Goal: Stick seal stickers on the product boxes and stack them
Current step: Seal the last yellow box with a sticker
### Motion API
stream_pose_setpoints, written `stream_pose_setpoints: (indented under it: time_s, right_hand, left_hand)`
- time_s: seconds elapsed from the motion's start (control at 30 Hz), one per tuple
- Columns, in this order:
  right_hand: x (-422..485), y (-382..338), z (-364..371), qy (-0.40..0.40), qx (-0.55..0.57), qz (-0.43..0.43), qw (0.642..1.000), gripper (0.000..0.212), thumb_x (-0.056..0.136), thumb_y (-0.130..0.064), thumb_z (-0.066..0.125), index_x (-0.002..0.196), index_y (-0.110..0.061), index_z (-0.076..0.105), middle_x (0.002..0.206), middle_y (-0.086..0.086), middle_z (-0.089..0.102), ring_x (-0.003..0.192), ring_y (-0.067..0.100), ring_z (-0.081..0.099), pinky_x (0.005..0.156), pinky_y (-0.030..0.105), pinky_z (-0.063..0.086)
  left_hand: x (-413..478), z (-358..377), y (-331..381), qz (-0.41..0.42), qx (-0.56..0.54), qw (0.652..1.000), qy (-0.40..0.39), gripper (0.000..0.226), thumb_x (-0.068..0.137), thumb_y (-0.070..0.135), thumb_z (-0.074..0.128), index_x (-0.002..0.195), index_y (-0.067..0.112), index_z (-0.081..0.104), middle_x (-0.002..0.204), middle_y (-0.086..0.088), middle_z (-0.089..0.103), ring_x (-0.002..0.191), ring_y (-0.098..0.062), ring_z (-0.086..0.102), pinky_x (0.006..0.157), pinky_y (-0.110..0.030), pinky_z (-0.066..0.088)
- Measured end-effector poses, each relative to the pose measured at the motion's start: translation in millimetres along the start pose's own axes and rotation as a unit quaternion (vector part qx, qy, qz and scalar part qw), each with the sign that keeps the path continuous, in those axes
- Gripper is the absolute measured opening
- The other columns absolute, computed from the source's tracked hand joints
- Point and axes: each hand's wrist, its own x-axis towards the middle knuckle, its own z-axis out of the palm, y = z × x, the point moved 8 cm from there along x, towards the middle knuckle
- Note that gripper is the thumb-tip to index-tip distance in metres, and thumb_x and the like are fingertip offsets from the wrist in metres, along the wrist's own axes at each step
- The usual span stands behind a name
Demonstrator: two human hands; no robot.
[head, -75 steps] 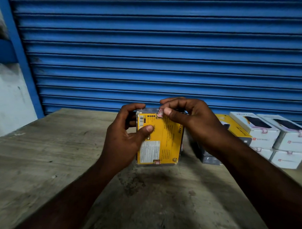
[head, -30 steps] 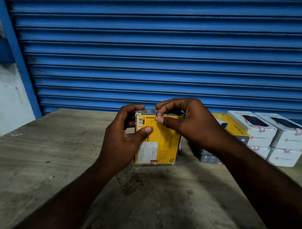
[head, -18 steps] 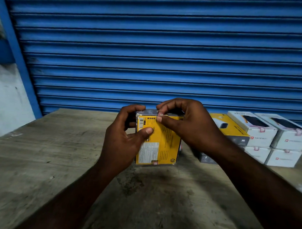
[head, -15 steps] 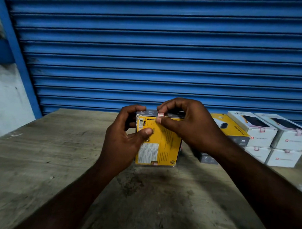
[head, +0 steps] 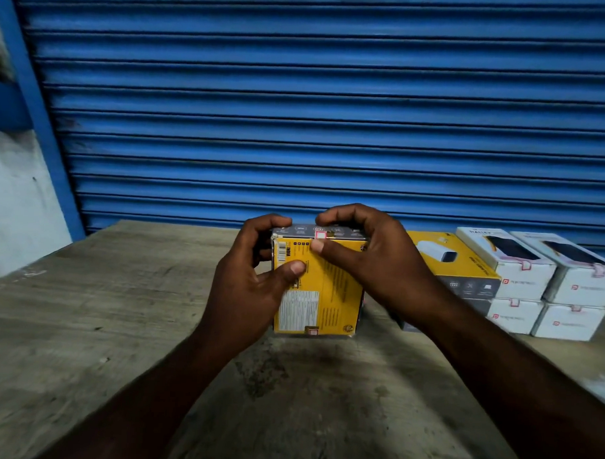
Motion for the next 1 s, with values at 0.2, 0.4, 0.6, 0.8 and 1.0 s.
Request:
stream_pose_setpoints:
  time_s: [0.2,0.4,0.6,0.8,1.0]
  right_hand:
    - [-4,-1,5,-0.045,0.066,-0.017,0.997,0.043,0.087,0.003,0.067,0.127,-0.012,0.056,0.126,-0.004,0.064,0.120,-0.001,0.056,0.105,0.029,0.047]
    - [-15,-7,25,-0.057,0.152,-0.028,0.986,0.046,0.084,0.014,0.055,0.125,-0.006,0.049,0.124,0.006,0.062,0.118,0.005,0.056,0.088,0.016,0.049]
    - [-11,-7,13,0.008,0.132,-0.033,0.991,0.047,0.082,-0.008,0.077,0.122,-0.007,0.052,0.118,0.005,0.065,0.113,0.004,0.060,0.097,0.022,0.048]
    - [-11,-8,12,-0.001,0.093,-0.039,0.995,0.048,0.081,-0.004,0.077,0.121,-0.012,0.052,0.119,0.000,0.064,0.114,0.000,0.058,0.100,0.020,0.047]
    - [-10,-9,12,0.022,0.092,-0.021,0.995,0.059,0.074,-0.028,0.082,0.123,-0.020,0.050,0.124,-0.004,0.058,0.116,0.009,0.058,0.102,0.036,0.049]
  left_hand:
    - [0,2,-4,-0.013,-0.037,0.999,0.001,0.045,0.086,0.035,0.066,0.128,0.032,0.050,0.114,0.014,0.065,0.107,-0.010,0.066,0.078,-0.022,0.055]
    - [-8,-2,13,0.015,0.012,0.996,0.085,0.054,0.084,0.049,0.063,0.129,0.026,0.045,0.107,0.041,0.058,0.096,0.010,0.063,0.077,-0.006,0.045]
    - [-7,9,19,0.041,0.023,0.999,0.022,0.059,0.094,0.031,0.054,0.145,0.027,0.025,0.115,0.042,0.053,0.104,0.003,0.063,0.085,-0.011,0.048]
    - [-8,8,16,0.024,-0.055,0.998,0.004,0.054,0.094,0.024,0.044,0.144,0.032,0.026,0.131,0.012,0.050,0.109,0.000,0.061,0.088,-0.016,0.048]
    - [-9,7,22,0.062,-0.054,0.996,0.021,0.055,0.095,0.015,0.048,0.145,0.025,0.026,0.124,0.005,0.054,0.103,-0.003,0.063,0.089,-0.021,0.050]
